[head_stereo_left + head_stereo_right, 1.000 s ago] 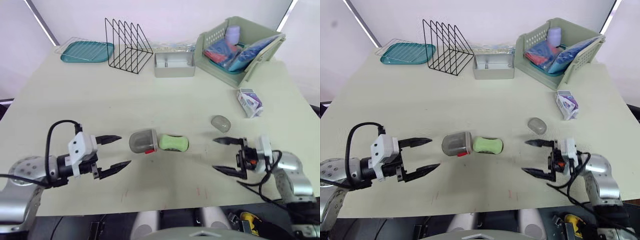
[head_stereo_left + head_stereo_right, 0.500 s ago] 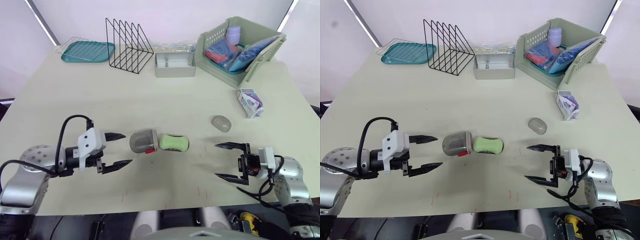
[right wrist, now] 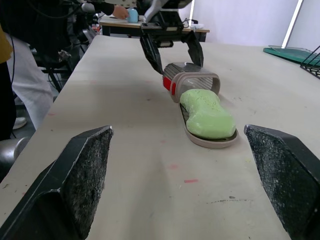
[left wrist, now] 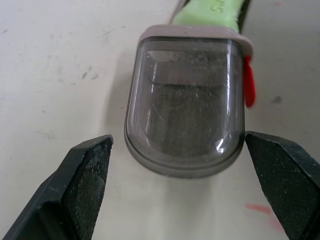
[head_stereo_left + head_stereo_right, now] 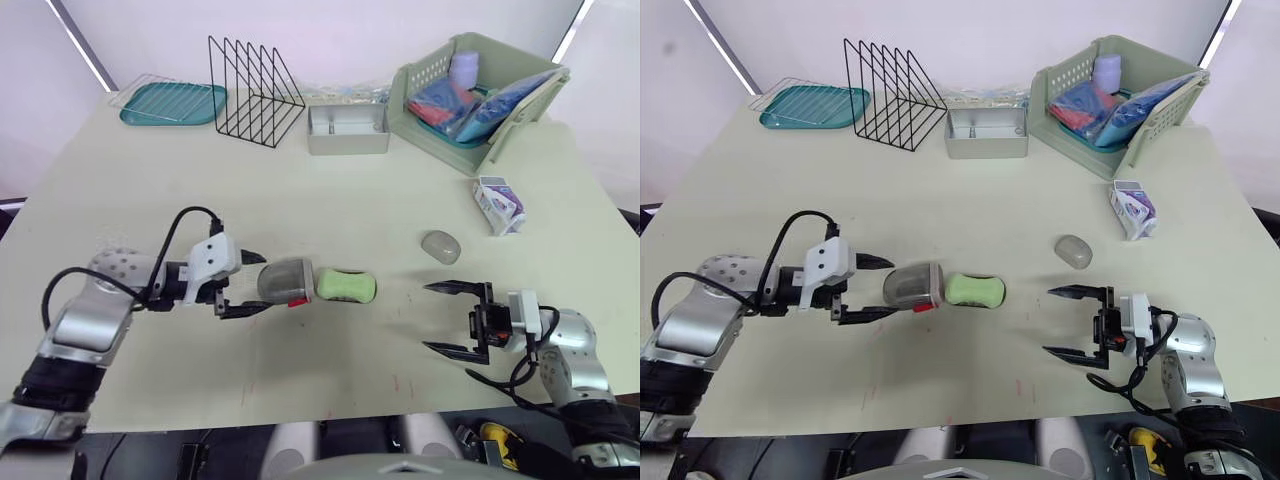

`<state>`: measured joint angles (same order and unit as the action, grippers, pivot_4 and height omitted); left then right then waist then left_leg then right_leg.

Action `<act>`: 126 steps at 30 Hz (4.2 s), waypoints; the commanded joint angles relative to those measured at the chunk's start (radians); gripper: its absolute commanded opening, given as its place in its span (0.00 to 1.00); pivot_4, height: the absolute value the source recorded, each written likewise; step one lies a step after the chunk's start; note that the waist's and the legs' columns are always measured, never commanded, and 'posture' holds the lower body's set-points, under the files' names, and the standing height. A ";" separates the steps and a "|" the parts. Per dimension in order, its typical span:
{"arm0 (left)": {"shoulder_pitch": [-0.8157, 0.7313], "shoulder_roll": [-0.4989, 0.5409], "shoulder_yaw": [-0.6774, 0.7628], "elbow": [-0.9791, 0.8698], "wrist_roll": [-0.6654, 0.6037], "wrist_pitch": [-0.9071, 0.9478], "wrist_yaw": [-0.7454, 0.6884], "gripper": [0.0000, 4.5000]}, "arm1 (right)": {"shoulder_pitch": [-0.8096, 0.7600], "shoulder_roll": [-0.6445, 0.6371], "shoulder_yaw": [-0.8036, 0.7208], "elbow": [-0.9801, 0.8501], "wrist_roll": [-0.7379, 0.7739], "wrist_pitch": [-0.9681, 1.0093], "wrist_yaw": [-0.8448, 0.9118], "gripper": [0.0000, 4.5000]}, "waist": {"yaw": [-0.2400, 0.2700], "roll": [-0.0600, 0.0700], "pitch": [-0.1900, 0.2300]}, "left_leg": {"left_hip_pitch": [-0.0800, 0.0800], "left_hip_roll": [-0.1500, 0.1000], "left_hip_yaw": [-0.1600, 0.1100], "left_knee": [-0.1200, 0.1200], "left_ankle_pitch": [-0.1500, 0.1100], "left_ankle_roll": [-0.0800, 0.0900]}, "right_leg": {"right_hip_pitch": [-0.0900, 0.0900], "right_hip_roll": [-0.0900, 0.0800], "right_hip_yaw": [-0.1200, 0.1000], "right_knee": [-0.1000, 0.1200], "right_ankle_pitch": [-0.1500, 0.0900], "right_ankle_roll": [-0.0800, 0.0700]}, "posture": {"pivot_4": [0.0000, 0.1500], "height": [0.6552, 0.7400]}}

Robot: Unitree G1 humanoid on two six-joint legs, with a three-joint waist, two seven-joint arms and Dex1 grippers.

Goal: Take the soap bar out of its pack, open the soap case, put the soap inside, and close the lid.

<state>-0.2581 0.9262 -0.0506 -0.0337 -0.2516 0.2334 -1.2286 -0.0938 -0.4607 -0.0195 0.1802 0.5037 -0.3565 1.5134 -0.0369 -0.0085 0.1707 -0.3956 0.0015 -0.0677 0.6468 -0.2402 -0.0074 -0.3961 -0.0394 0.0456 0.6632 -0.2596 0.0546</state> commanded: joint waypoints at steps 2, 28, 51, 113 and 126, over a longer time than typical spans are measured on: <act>-0.051 -0.019 -0.037 0.026 0.024 0.011 -0.010 1.00 | 0.003 -0.002 -0.003 -0.017 0.006 -0.014 -0.013 0.98 | 0.000 0.000 0.000 | 0.000 0.000 0.000 0.000 0.000 0.000 | 0.000 0.000 0.000 0.000 0.000 0.000 | 1.00 1.00; -0.135 -0.090 -0.096 0.130 0.088 -0.084 -0.034 1.00 | 0.024 -0.030 0.002 -0.035 -0.002 -0.008 -0.039 0.98 | 0.002 0.000 0.000 | 0.000 0.000 0.000 0.001 0.000 0.000 | 0.000 0.000 0.001 0.001 0.000 0.000 | 1.00 1.00; -0.118 -0.076 -0.066 0.110 0.076 -0.079 -0.012 0.77 | -0.030 -0.051 0.047 -0.120 -0.049 0.104 -0.118 1.00 | 0.000 0.000 0.000 | 0.000 0.000 0.000 0.002 0.000 0.000 | 0.000 0.000 0.001 0.001 0.000 0.000 | 1.00 1.00; -0.069 -0.083 -0.065 0.010 0.057 -0.075 -0.029 0.77 | -0.429 -0.051 0.455 -0.318 -0.388 0.838 -0.439 0.55 | 0.002 0.000 0.000 | -0.004 0.000 -0.004 0.003 0.000 0.000 | -0.002 0.002 -0.002 0.001 0.000 0.000 | 1.00 1.00; -0.118 -0.159 -0.158 0.022 0.099 -0.090 -0.040 0.77 | -0.460 -0.085 0.431 -0.319 -0.368 0.847 -0.408 0.55 | -0.003 0.000 0.000 | -0.004 0.000 -0.004 0.003 0.000 0.000 | -0.002 0.002 -0.002 0.001 0.000 0.000 | 1.00 1.00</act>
<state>-0.3575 0.7644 -0.2121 -0.0045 -0.1495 0.1622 -1.2645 -0.5349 -0.5424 0.4429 -0.1090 0.1210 0.4972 1.1010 -0.0400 -0.0090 0.1705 -0.3996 0.0017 -0.0715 0.6496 -0.2401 -0.0074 -0.3981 -0.0374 0.0438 0.6645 -0.2596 0.0543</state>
